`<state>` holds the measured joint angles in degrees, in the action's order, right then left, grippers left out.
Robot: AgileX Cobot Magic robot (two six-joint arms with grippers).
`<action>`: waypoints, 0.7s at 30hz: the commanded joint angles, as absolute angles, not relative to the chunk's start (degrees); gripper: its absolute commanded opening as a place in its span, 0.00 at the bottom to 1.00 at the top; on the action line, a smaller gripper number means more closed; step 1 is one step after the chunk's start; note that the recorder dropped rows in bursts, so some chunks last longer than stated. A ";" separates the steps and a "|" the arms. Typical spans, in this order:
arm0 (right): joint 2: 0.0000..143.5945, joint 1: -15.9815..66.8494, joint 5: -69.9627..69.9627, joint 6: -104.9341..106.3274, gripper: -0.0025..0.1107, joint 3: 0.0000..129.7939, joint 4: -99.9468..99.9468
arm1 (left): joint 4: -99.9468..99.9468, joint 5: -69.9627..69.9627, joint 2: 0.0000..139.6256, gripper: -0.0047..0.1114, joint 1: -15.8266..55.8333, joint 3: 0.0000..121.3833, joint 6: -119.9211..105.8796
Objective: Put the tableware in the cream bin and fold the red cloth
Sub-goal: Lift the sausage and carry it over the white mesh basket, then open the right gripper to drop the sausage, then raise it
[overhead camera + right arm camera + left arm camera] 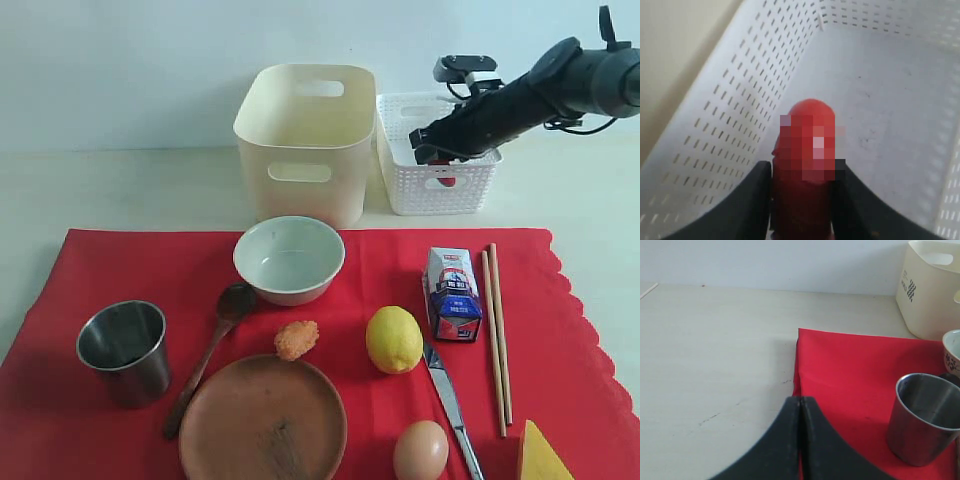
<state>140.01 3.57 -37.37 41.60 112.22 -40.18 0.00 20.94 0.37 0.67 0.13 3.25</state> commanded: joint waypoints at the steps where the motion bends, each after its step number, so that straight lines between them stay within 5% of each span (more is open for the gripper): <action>1: 139.77 3.35 -36.33 42.27 0.14 112.92 -39.97 | 0.36 20.30 0.00 0.04 0.62 0.00 3.49; 14: 136.68 3.35 -36.72 34.47 0.49 112.92 -32.36 | 0.36 20.30 0.00 0.04 0.62 0.00 3.49; 21: 131.72 3.35 -43.24 23.43 0.52 112.92 -20.22 | 0.36 20.30 0.00 0.04 0.62 0.00 3.49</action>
<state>134.03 3.57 -39.93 27.22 112.22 -24.11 0.00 20.94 0.37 0.67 0.13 3.25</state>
